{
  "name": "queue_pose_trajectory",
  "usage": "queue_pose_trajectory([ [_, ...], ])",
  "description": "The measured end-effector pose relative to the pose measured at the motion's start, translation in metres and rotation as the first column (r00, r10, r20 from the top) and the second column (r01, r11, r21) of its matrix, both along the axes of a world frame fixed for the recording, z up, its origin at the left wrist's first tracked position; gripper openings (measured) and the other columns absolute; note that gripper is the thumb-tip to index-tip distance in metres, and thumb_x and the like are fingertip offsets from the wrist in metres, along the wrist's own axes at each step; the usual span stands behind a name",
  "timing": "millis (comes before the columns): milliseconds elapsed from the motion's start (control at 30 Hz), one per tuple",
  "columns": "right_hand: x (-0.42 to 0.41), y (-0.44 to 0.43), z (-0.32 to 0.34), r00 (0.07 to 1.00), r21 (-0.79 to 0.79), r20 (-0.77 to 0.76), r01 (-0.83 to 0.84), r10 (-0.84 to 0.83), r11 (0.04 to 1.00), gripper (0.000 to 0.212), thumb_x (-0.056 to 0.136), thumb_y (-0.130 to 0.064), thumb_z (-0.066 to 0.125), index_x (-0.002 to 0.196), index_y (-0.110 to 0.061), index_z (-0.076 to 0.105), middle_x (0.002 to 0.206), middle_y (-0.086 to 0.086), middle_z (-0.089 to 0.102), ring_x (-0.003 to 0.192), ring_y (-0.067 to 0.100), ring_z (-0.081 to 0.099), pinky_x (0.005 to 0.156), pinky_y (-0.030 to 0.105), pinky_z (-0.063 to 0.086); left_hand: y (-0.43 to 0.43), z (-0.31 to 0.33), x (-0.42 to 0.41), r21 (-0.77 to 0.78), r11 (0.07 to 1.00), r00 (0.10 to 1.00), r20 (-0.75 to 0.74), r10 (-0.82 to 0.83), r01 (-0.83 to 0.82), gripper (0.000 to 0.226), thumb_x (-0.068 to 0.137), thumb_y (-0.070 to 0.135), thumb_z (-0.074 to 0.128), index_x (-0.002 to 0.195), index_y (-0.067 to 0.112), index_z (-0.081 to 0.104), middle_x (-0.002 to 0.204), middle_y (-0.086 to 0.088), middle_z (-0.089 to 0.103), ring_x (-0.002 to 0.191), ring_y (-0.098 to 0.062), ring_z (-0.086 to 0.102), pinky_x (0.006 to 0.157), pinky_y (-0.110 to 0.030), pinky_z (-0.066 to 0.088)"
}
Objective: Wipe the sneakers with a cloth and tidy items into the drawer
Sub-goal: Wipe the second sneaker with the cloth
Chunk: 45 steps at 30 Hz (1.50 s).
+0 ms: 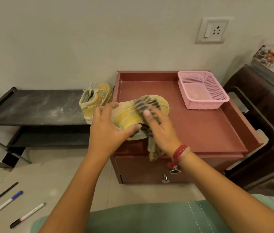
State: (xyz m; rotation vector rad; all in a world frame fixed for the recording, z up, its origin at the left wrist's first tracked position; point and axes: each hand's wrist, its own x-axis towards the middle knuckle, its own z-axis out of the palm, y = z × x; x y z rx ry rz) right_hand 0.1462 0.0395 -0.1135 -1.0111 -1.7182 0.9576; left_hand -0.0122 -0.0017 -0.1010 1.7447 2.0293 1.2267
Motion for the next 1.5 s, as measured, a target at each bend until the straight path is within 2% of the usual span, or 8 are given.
queue_pose_trajectory([
  [67,-0.002,-0.003,-0.012,0.971,0.075,0.201,-0.148,0.130,0.986,0.045,0.093,-0.047,0.039,0.135,-0.032,0.045,0.145,-0.013,0.040,0.139,0.001,0.023,0.117,0.033,0.019,0.000,0.000,-0.004,-0.004,1.000,1.000,-0.012,-0.006,0.006,0.085,0.056,0.068,0.073,0.127,0.028,0.050,0.117,0.006,0.044,0.101,-0.011,0.049,0.081,-0.029,0.046],
  [200,0.009,0.012,-0.014,0.991,-0.085,0.134,0.031,-0.020,0.996,0.048,0.089,-0.052,0.039,0.135,-0.038,0.039,0.151,-0.011,0.029,0.144,0.008,0.015,0.118,0.046,0.018,0.000,0.001,-0.006,-0.035,0.999,0.999,-0.021,0.031,-0.032,0.087,0.054,0.068,0.077,0.127,0.029,0.051,0.121,0.005,0.046,0.104,-0.011,0.048,0.083,-0.029,0.043],
  [367,0.004,-0.013,-0.008,0.960,-0.014,0.138,-0.244,0.244,0.970,0.039,0.094,-0.044,0.041,0.132,-0.045,0.038,0.148,-0.021,0.032,0.142,-0.003,0.011,0.118,0.031,0.011,-0.002,0.002,-0.015,-0.022,0.999,0.999,0.031,0.026,-0.025,0.087,0.052,0.074,0.073,0.124,0.030,0.054,0.117,0.010,0.047,0.107,-0.010,0.050,0.084,-0.030,0.046],
  [533,0.010,0.004,-0.014,0.991,-0.163,0.127,-0.017,0.038,0.986,0.038,0.097,-0.041,0.041,0.134,-0.042,0.030,0.154,-0.011,0.017,0.144,0.007,0.008,0.119,0.045,0.013,-0.002,0.004,-0.014,-0.044,0.997,0.998,0.026,0.062,-0.061,0.083,0.053,0.070,0.074,0.124,0.031,0.055,0.123,0.006,0.050,0.110,-0.013,0.051,0.088,-0.036,0.049],
  [667,-0.008,-0.024,-0.014,0.975,-0.017,0.091,-0.202,0.203,0.979,0.037,0.094,-0.045,0.038,0.125,-0.065,0.032,0.150,-0.029,0.017,0.145,0.002,0.000,0.119,0.035,0.005,-0.002,0.003,-0.020,-0.051,0.997,0.996,0.064,0.055,-0.052,0.088,0.049,0.077,0.072,0.123,0.032,0.057,0.118,0.013,0.047,0.107,-0.010,0.051,0.089,-0.041,0.051],
  [800,0.010,0.009,-0.017,0.991,-0.126,0.124,-0.043,0.059,0.991,0.045,0.099,-0.036,0.040,0.140,-0.042,0.023,0.153,-0.014,0.017,0.139,0.000,-0.002,0.120,0.043,0.006,-0.002,0.002,-0.022,-0.081,0.994,0.994,0.074,0.074,-0.068,0.088,0.049,0.078,0.072,0.123,0.032,0.058,0.123,0.011,0.051,0.108,-0.007,0.049,0.091,-0.040,0.050],
  [933,-0.002,-0.003,-0.016,0.991,-0.096,0.111,-0.061,0.072,0.993,0.033,0.096,-0.041,0.042,0.118,-0.062,0.030,0.154,-0.016,0.017,0.145,0.009,0.000,0.120,0.042,0.007,-0.003,0.002,-0.023,-0.073,0.995,0.994,0.074,0.075,-0.070,0.091,0.047,0.083,0.062,0.123,0.033,0.058,0.120,0.014,0.050,0.106,-0.005,0.048,0.091,-0.037,0.049],
  [1500,0.005,0.000,-0.009,0.990,-0.152,0.092,-0.088,0.103,0.985,0.032,0.099,-0.031,0.042,0.119,-0.055,0.033,0.154,-0.013,0.020,0.145,0.007,0.010,0.120,0.036,0.012,-0.003,0.001,-0.021,-0.050,0.997,0.998,0.041,0.054,-0.052,0.088,0.047,0.083,0.061,0.121,0.035,0.057,0.120,0.012,0.050,0.104,-0.002,0.046,0.088,-0.037,0.049],
])
